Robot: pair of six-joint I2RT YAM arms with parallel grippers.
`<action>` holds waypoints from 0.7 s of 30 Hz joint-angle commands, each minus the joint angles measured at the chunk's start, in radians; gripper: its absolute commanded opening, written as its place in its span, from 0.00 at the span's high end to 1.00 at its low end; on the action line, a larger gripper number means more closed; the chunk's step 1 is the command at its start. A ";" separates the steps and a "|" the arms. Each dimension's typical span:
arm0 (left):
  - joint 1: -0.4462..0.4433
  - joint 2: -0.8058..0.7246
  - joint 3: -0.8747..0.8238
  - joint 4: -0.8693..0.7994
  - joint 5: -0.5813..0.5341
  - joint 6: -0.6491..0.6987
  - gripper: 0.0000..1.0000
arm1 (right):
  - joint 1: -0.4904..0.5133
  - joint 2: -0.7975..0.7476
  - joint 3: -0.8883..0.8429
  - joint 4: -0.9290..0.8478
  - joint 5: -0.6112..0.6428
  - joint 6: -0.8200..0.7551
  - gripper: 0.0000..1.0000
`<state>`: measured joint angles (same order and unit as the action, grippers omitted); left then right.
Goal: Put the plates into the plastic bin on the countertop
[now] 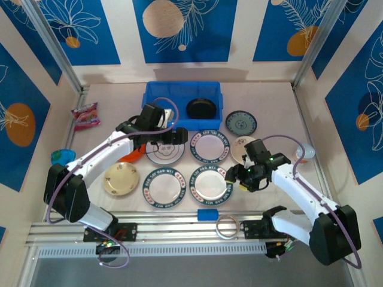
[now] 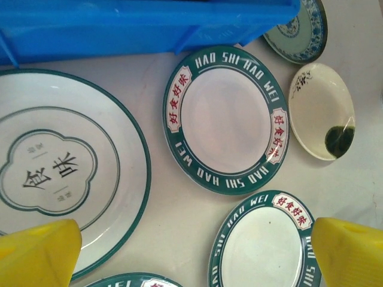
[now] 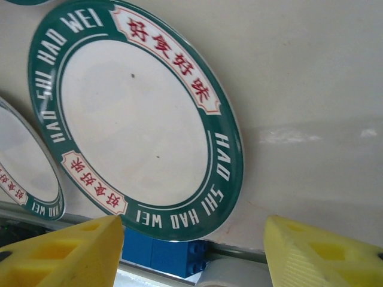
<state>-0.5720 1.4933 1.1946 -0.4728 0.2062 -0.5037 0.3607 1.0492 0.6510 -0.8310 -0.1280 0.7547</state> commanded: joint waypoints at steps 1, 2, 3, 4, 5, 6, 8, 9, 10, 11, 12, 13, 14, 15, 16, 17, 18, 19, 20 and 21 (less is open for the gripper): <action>-0.012 -0.013 -0.021 0.097 0.043 -0.044 0.03 | 0.009 0.000 -0.031 -0.015 0.000 0.047 0.37; -0.013 -0.012 -0.025 0.107 0.046 -0.050 0.03 | 0.011 0.004 -0.039 -0.008 -0.003 0.048 0.37; -0.015 -0.009 -0.031 0.123 0.050 -0.053 0.03 | 0.012 0.008 -0.046 0.002 -0.001 0.048 0.39; -0.015 -0.008 -0.035 0.132 0.051 -0.059 0.03 | 0.012 0.016 -0.055 0.015 0.000 0.048 0.43; -0.015 -0.004 -0.038 0.138 0.054 -0.062 0.03 | 0.012 0.023 -0.060 0.022 -0.003 0.047 0.46; -0.015 0.000 -0.038 0.143 0.056 -0.064 0.04 | 0.012 0.031 -0.066 0.033 -0.008 0.046 0.47; -0.017 0.007 -0.039 0.152 0.063 -0.071 0.04 | 0.012 0.041 -0.077 0.054 -0.016 0.049 0.48; -0.016 0.009 -0.045 0.162 0.068 -0.075 0.04 | 0.011 0.041 -0.086 0.078 -0.025 0.049 0.49; -0.017 0.012 -0.050 0.170 0.068 -0.078 0.04 | 0.011 0.041 -0.094 0.096 -0.030 0.053 0.53; -0.017 0.013 -0.053 0.176 0.070 -0.081 0.04 | 0.012 0.045 -0.099 0.112 -0.035 0.055 0.59; -0.017 0.015 -0.056 0.189 0.072 -0.082 0.05 | 0.009 0.054 -0.102 0.123 -0.038 0.055 0.64; -0.017 0.018 -0.059 0.196 0.073 -0.083 0.04 | 0.009 0.065 -0.103 0.129 -0.038 0.054 0.65; -0.017 0.020 -0.061 0.199 0.072 -0.084 0.04 | 0.008 0.075 -0.105 0.136 -0.042 0.051 0.65; -0.017 0.024 -0.060 0.201 0.073 -0.084 0.04 | 0.008 0.085 -0.106 0.144 -0.045 0.051 0.65; -0.017 0.028 -0.060 0.204 0.073 -0.086 0.05 | 0.008 0.093 -0.109 0.152 -0.047 0.049 0.65; -0.016 0.031 -0.062 0.209 0.075 -0.088 0.05 | 0.008 0.102 -0.110 0.161 -0.048 0.048 0.65; -0.016 0.034 -0.064 0.215 0.074 -0.091 0.05 | 0.008 0.111 -0.110 0.169 -0.050 0.045 0.65; -0.017 0.038 -0.066 0.224 0.077 -0.091 0.05 | 0.008 0.120 -0.112 0.177 -0.051 0.043 0.65; -0.017 0.039 -0.069 0.228 0.079 -0.095 0.05 | 0.007 0.130 -0.113 0.185 -0.053 0.043 0.65; -0.017 0.043 -0.069 0.230 0.080 -0.096 0.05 | 0.008 0.141 -0.115 0.192 -0.055 0.041 0.65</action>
<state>-0.5785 1.5227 1.1355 -0.2768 0.2623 -0.5838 0.3672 1.1698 0.5514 -0.6678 -0.1493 0.7986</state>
